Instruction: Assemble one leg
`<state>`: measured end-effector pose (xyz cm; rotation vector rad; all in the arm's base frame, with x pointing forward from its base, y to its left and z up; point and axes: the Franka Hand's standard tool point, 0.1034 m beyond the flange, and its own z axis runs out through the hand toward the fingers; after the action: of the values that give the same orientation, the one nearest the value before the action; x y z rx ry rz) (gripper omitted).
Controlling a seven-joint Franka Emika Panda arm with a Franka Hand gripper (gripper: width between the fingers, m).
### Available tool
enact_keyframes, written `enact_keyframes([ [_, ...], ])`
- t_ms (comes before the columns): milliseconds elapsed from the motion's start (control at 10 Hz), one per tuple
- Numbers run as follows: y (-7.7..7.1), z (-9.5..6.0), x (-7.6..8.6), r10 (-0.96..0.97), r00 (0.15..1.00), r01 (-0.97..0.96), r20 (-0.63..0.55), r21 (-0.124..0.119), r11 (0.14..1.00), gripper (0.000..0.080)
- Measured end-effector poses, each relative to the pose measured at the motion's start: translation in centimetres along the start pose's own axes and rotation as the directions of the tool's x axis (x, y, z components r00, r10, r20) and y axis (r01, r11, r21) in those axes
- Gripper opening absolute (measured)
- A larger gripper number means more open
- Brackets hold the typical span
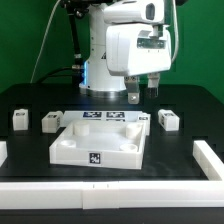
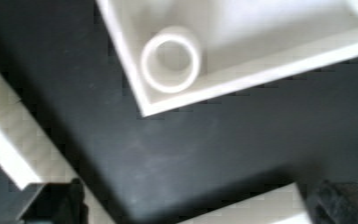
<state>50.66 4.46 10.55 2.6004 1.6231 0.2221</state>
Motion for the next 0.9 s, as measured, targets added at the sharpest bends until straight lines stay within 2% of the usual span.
enact_keyframes([
  [100,-0.7,0.6,-1.5,-0.077,0.997,0.077,0.006,0.009,0.997,0.0650],
  [200,-1.3,1.2,-3.6,-0.126,0.992,0.125,0.017,0.028,0.992,0.0650],
  [300,-1.4,1.4,-4.7,-0.108,0.994,0.107,0.024,0.037,0.994,0.0650],
  [400,-1.3,1.3,-4.3,-0.102,0.995,0.101,0.021,0.033,0.994,0.0650],
  [700,-1.3,1.4,-4.4,-0.101,0.995,0.101,0.022,0.035,0.994,0.0650],
  [800,-1.5,1.8,-5.2,-0.173,0.985,0.172,0.024,0.049,0.984,0.0650],
  [900,-2.9,2.2,-6.1,-0.186,0.982,0.183,0.029,0.069,0.981,0.0650],
])
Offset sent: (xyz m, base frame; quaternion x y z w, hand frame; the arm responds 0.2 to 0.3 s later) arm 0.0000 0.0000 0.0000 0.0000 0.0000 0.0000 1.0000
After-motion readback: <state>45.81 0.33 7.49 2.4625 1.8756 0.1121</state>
